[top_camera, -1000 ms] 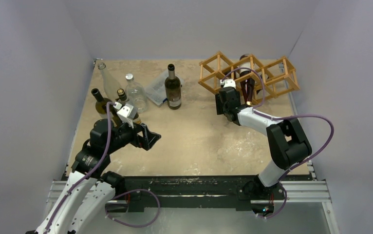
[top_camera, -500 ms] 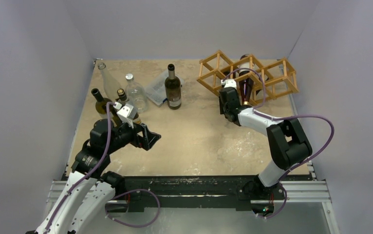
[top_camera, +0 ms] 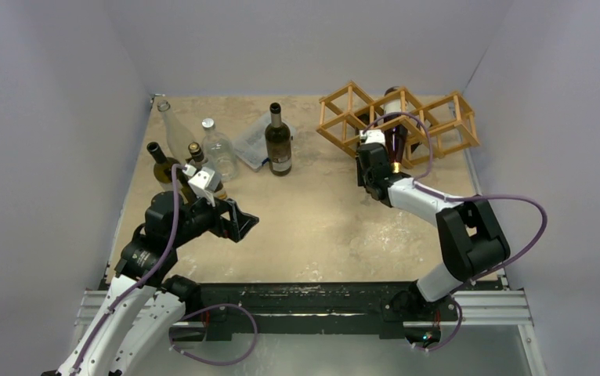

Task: Take the wine bottle off the wine rack
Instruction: Pick up the wine bottle from the wine rack.

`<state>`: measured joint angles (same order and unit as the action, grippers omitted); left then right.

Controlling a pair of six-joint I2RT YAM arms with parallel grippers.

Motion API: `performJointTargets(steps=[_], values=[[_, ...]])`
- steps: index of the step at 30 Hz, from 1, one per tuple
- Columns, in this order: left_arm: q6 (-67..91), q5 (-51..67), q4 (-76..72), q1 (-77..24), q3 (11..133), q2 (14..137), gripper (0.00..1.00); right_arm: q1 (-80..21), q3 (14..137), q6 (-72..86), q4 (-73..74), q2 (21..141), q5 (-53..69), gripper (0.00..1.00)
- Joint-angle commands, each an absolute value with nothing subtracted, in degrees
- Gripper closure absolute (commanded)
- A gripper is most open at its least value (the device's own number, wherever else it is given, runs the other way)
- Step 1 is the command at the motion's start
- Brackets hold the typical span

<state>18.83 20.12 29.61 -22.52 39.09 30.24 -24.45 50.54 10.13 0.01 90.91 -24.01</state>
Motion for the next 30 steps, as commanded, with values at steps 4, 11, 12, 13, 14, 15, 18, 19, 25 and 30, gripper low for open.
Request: performJointTargets(steps=[4, 11, 12, 13, 14, 15, 18, 19, 25, 30], values=[[17.8, 19.57, 28.81, -22.15, 40.87, 29.79, 0.0, -25.65, 49.0, 8.01, -4.1, 85.7, -19.51, 1.0], [17.86, 19.68, 28.76, -22.15, 40.87, 29.88, 0.0, -25.59, 47.89, 8.17, -3.45, 83.35, -19.29, 1.0], [17.84, 19.69, 28.74, -22.15, 40.87, 29.88, 0.0, -25.62, 47.78, 8.25, -3.32, 82.98, -19.27, 1.0], [17.84, 19.81, 28.7, -22.15, 40.87, 29.88, 0.0, -25.66, 47.65, 8.4, -3.04, 82.55, -18.94, 1.0], [17.84, 19.83, 28.72, -22.15, 40.87, 29.86, 0.0, -25.64, 47.5, 8.55, -2.7, 82.2, -18.57, 1.0], [17.85, 19.86, 28.72, -22.15, 40.87, 29.88, 0.0, -25.66, 47.3, 8.67, -2.46, 81.73, -18.09, 1.0], [17.89, 19.85, 28.73, -22.14, 40.86, 29.87, 0.0, -25.6, 46.86, 9.03, -1.42, 80.42, -16.98, 1.0], [17.85, 19.8, 28.72, -22.11, 40.82, 29.85, 0.0, -25.6, 46.64, 9.13, -1.07, 80.01, -16.7, 1.0], [17.89, 19.8, 28.68, -22.15, 40.83, 29.71, 0.0, -25.53, 44.65, 8.98, -0.53, 77.2, -15.55, 1.0], [17.84, 19.8, 28.73, -22.13, 40.87, 29.79, 0.0, -25.23, 44.47, 8.75, -0.09, 75.26, -14.37, 1.0]])
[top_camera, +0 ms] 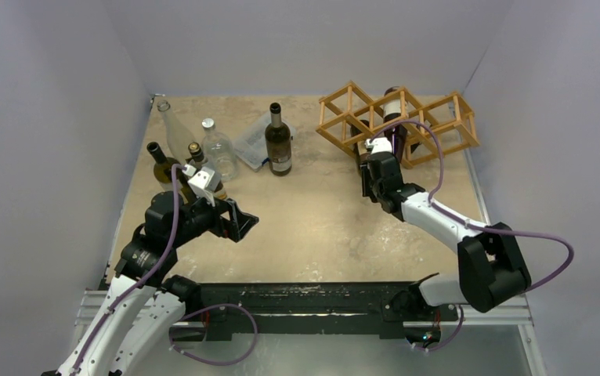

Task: Take the wine bottle off the wine rack
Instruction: Pick up the wine bottle from the wine rack.

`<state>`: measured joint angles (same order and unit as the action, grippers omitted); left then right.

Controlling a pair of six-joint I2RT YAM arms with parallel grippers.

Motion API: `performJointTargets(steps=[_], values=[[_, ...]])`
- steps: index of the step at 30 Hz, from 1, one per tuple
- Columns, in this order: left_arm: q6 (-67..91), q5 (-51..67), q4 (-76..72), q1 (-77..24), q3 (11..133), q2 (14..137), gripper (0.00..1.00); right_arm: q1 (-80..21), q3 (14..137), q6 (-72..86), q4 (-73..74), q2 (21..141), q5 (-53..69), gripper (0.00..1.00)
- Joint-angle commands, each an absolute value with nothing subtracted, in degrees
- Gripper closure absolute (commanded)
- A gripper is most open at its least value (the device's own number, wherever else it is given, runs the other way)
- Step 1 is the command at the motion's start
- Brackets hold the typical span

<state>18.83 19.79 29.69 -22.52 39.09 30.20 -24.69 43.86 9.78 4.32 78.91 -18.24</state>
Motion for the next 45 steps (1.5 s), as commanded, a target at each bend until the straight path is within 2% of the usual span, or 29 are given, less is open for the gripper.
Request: performJointTargets(steps=[1, 24, 45], values=[[17.85, 19.81, 28.73, -22.15, 40.79, 29.79, 0.0, -25.19, 44.4, 8.71, 0.88, 74.9, -14.13, 1.0], [17.86, 20.8, 28.21, -22.15, 40.69, 30.03, 0.0, -22.19, 39.78, 7.79, 6.9, 64.34, -3.28, 1.0], [17.62, 22.54, 27.46, -22.1, 40.53, 30.85, 0.0, -18.23, 41.82, 8.99, 13.62, 58.48, 6.4, 1.0]])
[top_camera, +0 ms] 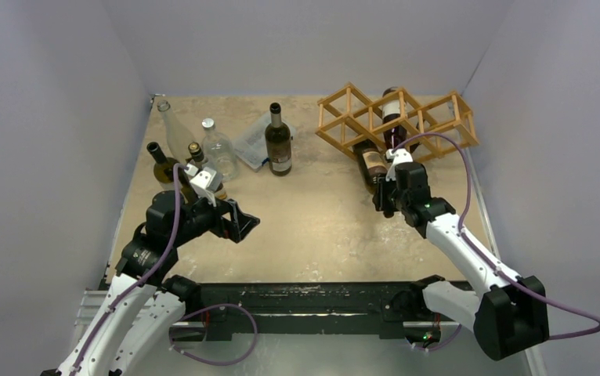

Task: Take the wine bottle off the wine rack
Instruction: Pick up the wine bottle from the wine rack.

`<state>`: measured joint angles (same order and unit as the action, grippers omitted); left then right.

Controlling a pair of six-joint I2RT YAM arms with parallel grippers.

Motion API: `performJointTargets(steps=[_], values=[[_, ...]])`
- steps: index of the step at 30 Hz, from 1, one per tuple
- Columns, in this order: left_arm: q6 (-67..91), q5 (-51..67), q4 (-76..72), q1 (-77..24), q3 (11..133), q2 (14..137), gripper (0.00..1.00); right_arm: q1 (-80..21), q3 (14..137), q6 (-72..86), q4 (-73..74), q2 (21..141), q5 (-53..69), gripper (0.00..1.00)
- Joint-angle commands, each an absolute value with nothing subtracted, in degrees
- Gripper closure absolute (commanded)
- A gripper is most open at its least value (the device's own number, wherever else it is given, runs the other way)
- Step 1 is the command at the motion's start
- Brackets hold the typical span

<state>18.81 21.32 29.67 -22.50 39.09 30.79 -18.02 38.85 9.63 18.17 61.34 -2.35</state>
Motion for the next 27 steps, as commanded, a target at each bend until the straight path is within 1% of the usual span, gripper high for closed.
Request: performJointTargets(steps=[1, 27], values=[[17.58, 22.65, 27.42, -22.14, 40.52, 30.85, 0.0, -18.12, 42.08, 9.16, 14.03, 58.25, 6.88, 1.0], [17.33, 25.72, 25.6, -22.15, 39.95, 31.2, 0.0, -15.27, 45.44, 10.28, 21.92, 51.72, 9.34, 1.0]])
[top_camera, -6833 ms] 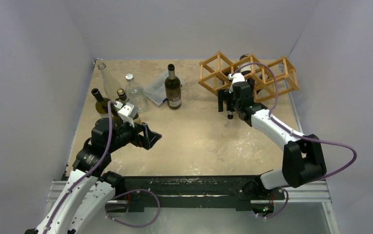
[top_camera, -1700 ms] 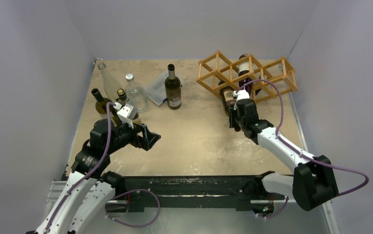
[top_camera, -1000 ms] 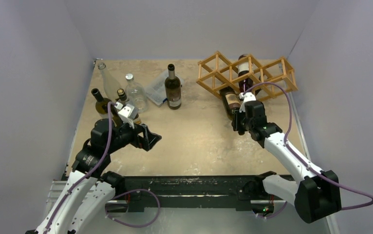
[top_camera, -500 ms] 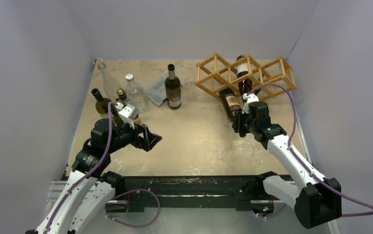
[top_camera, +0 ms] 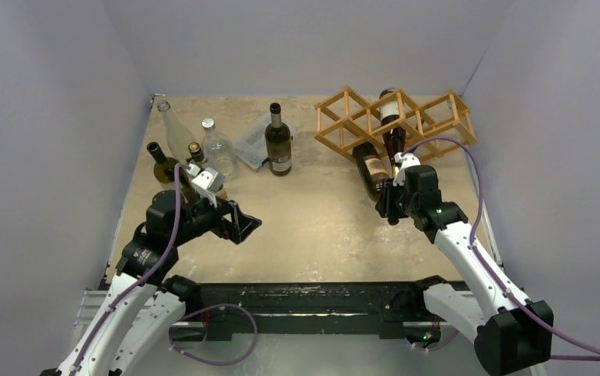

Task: Take the wine bottle off the wine rack
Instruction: Pick up the wine bottle from the wine rack.

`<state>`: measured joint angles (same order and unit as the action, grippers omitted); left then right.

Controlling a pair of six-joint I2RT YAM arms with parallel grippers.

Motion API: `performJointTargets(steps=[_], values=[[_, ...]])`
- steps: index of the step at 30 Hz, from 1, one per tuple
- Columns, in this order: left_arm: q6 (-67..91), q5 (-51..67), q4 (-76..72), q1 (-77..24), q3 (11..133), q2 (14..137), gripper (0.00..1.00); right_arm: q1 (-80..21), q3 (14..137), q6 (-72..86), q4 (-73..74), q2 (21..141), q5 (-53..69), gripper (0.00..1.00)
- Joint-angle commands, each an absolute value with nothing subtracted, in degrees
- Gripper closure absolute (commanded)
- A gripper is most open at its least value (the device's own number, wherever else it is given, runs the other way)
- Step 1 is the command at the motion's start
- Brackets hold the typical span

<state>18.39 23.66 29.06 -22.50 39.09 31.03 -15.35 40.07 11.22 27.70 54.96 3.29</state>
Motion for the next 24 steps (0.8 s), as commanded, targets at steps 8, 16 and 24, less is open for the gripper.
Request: performJointTargets(steps=[8, 16, 24], values=[[17.14, 29.88, 23.17, -22.15, 39.12, 30.71, 0.0, -15.01, 45.43, 10.2, 22.57, 49.9, 10.7, 1.0], [17.44, 32.47, 21.97, -22.1, 38.92, 30.77, 0.0, -15.0, 44.46, 8.97, 23.54, 49.06, 13.08, 1.0], [18.37, 38.25, 18.39, -22.23, 37.61, 30.76, 0.01, -15.02, 44.06, 9.1, 23.66, 49.16, 16.69, 1.0]])
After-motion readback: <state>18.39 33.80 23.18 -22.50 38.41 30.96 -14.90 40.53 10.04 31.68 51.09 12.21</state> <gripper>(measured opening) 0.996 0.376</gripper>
